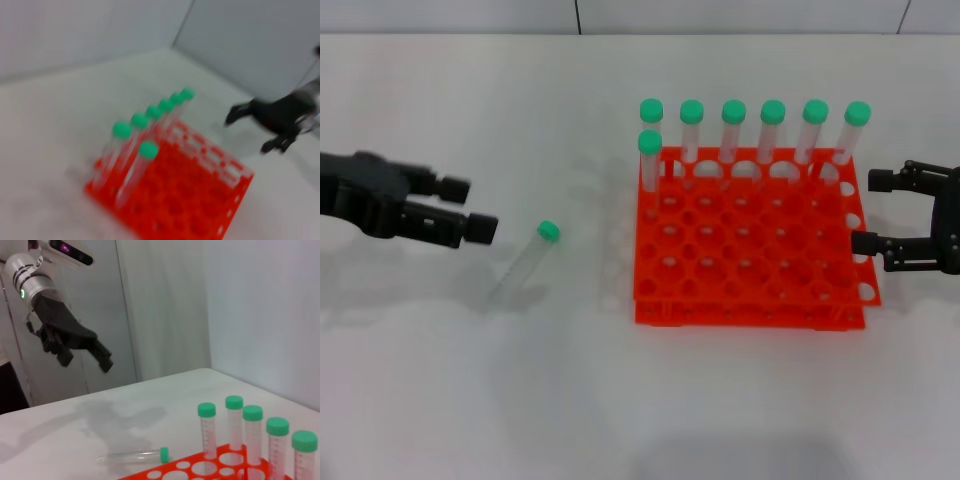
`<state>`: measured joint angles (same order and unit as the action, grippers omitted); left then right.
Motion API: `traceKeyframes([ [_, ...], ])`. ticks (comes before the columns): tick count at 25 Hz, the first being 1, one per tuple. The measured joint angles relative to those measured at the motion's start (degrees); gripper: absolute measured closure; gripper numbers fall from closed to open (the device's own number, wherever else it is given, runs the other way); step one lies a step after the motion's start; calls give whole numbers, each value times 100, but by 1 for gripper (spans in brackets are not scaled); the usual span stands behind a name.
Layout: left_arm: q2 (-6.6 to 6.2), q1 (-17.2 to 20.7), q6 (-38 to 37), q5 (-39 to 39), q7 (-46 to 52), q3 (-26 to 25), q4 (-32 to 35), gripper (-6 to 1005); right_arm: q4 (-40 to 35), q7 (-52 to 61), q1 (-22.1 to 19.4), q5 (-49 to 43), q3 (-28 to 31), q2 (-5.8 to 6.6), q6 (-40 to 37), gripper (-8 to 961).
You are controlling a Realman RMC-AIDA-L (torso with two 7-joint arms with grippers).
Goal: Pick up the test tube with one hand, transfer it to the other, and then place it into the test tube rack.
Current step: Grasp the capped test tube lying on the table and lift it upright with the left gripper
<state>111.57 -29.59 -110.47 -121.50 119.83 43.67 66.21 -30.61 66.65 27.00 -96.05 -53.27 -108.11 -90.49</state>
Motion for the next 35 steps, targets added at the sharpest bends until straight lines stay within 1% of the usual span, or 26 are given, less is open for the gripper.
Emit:
traceKeyframes([
  [1, 1, -63, 12, -274, 406, 109, 166, 119, -17, -17, -10, 0, 18, -2, 6, 81],
  [2, 11, -101, 17, -433, 563, 168, 244, 119, -31, -37, -12, -6, 36, -8, 12, 81],
  [4, 77, -259, 49, -1039, 1071, 379, 414, 119, -46, -88, -12, -15, 49, -24, 21, 81],
  [8, 248, -583, 190, -2033, 1681, 766, 480, 120, -50, -195, -39, -7, 52, -47, 26, 81],
  [11, 430, -786, 382, -2701, 2035, 1014, 439, 121, -50, -241, -45, -10, 54, -76, 32, 81],
  [14, 583, -884, 607, -3083, 2328, 1291, 368, 121, -50, -276, -40, -20, 54, -115, 35, 81],
  [17, 683, -920, 841, -3294, 2683, 1712, 248, 122, -50, -294, -22, -22, 53, -154, 51, 81],
  [21, 729, -932, 1172, -3413, 3100, 2234, 70, 122, -50, -300, -14, -25, 41, -183, 62, 81],
  [25, 738, -936, 1448, -3417, 3380, 2540, -95, 123, -50, -302, -11, -28, 19, -192, 67, 81],
  [35, 752, -939, 1897, -3385, 3436, 2640, -528, 139, -50, -320, -16, -28, 37, -250, 119, 82],
])
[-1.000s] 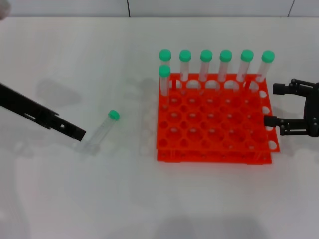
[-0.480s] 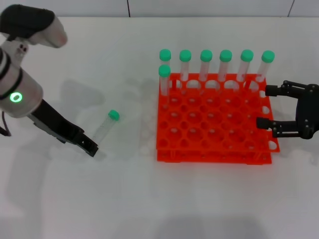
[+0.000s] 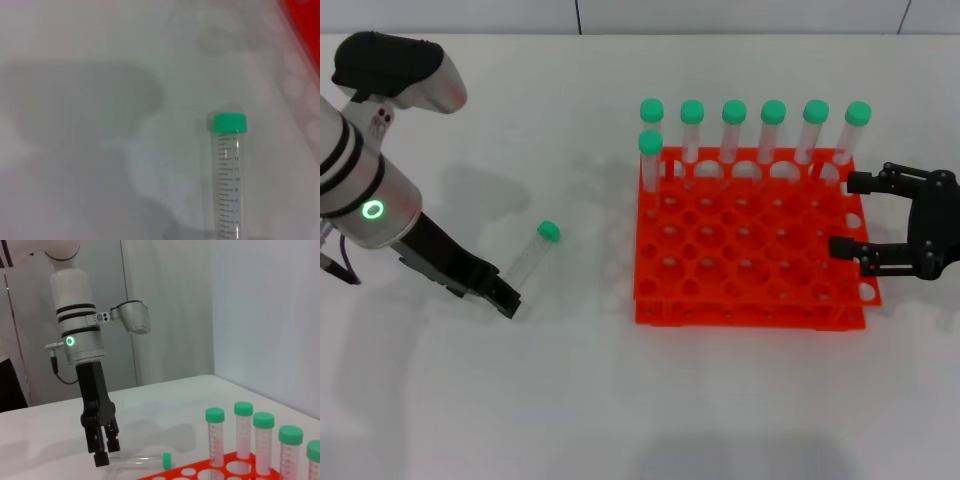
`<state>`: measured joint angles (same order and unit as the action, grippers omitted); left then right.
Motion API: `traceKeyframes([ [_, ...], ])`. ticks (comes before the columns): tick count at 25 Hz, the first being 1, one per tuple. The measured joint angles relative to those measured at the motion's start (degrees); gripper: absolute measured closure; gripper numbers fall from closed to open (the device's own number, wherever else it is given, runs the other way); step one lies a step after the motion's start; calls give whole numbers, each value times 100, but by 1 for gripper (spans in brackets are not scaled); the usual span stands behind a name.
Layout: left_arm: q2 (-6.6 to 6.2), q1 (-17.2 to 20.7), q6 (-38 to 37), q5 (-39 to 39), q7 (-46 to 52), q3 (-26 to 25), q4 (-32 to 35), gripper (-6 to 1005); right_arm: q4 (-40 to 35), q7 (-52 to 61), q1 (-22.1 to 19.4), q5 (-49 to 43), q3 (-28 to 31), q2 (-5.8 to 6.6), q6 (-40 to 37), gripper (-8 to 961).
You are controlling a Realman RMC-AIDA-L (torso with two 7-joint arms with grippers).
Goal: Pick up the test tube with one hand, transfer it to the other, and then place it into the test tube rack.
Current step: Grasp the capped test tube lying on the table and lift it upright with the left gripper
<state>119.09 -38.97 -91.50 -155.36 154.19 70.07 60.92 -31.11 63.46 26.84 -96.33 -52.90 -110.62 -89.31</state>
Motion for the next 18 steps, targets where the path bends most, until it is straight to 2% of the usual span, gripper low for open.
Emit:
traceKeyframes([
  [2, 0, -1, 19, 4, 0, 4, -8, 146, 0, 0, -2, 0, -7, -6, 26, 82],
  [13, 0, -129, 74, -23, 106, 21, -162, 577, 0, 0, -4, 1, -3, -29, 46, 82],
  [18, 0, -256, 138, -34, 125, 25, -380, 621, 0, 0, -4, 1, -21, -33, 102, 82],
])
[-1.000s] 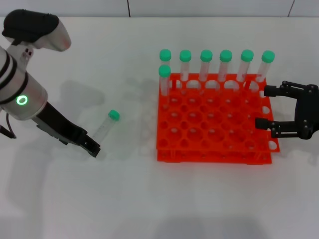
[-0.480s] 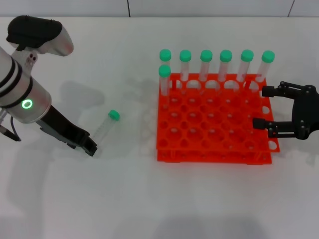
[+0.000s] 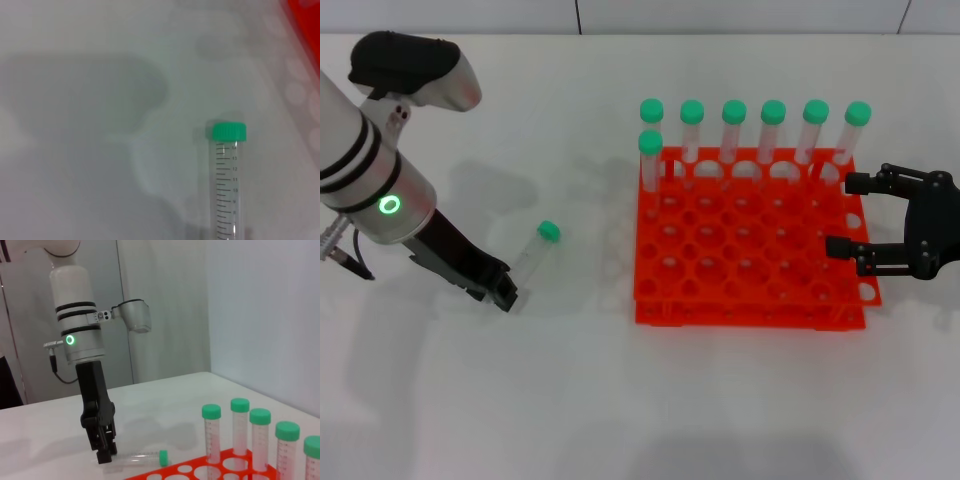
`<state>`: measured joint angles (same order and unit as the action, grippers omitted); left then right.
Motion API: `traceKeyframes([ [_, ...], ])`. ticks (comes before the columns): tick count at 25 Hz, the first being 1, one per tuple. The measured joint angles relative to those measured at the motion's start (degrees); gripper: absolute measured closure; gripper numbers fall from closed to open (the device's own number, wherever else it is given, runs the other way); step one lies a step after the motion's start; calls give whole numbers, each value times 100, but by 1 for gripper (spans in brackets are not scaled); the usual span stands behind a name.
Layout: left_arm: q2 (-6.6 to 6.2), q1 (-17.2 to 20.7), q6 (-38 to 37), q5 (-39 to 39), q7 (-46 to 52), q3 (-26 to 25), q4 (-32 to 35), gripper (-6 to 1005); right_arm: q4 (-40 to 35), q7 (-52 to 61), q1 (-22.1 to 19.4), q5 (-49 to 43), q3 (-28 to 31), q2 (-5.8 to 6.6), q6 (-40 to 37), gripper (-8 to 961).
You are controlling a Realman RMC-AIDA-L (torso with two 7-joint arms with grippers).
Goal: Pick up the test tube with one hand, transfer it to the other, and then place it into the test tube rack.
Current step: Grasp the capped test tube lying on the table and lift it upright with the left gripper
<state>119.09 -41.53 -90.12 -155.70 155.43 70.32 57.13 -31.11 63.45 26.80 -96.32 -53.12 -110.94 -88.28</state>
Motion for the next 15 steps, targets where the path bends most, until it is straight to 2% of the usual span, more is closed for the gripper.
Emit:
traceKeyframes([
  [15, 7, -132, 218, -274, 366, 304, -183, 706, 0, 0, -15, 0, -2, 3, 17, 82],
])
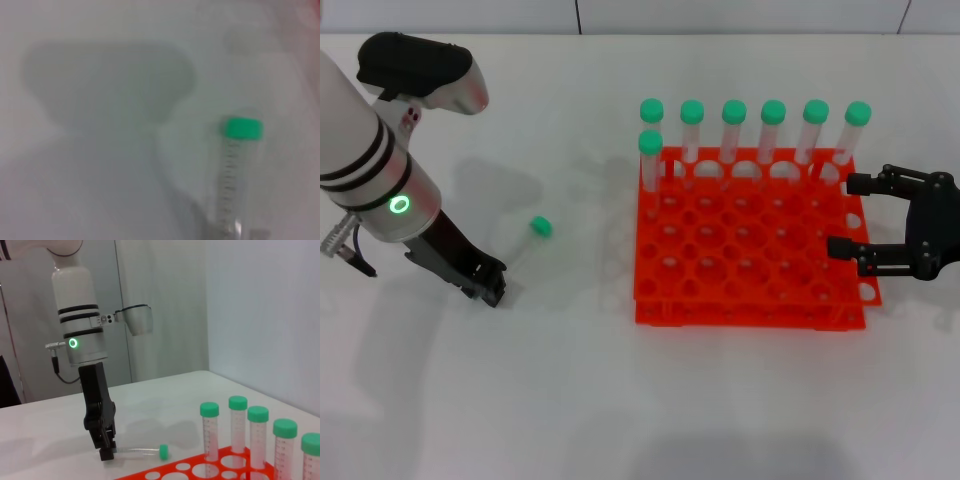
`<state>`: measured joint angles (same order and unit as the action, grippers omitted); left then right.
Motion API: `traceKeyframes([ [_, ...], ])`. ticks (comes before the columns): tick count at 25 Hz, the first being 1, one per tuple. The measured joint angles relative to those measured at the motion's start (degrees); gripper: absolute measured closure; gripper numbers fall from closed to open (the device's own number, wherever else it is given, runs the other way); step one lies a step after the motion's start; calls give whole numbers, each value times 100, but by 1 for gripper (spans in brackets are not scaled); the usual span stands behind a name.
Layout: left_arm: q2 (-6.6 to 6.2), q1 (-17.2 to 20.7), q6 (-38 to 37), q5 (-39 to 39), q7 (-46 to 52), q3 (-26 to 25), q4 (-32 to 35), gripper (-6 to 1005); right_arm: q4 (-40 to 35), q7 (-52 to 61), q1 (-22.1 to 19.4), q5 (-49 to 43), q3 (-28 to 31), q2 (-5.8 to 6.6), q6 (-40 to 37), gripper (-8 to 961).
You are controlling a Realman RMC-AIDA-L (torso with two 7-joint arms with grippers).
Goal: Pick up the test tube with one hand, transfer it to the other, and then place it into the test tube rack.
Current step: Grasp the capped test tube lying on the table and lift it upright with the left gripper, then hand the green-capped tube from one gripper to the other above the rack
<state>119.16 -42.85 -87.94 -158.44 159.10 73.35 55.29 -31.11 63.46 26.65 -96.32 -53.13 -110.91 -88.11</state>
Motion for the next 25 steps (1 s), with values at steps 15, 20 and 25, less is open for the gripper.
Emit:
traceKeyframes([
  [15, 13, 291, 362, 321, -231, 70, 1168, 807, 0, 0, -36, 1, 33, 47, 32, 83],
  [20, 13, 674, 1248, 1044, -1071, 65, 1734, 807, 0, 0, -41, 5, 39, 35, 42, 83],
  [25, 13, 1039, 2078, 2210, -2567, 12, 1891, 807, 0, 0, -50, 28, 41, 12, 26, 83],
])
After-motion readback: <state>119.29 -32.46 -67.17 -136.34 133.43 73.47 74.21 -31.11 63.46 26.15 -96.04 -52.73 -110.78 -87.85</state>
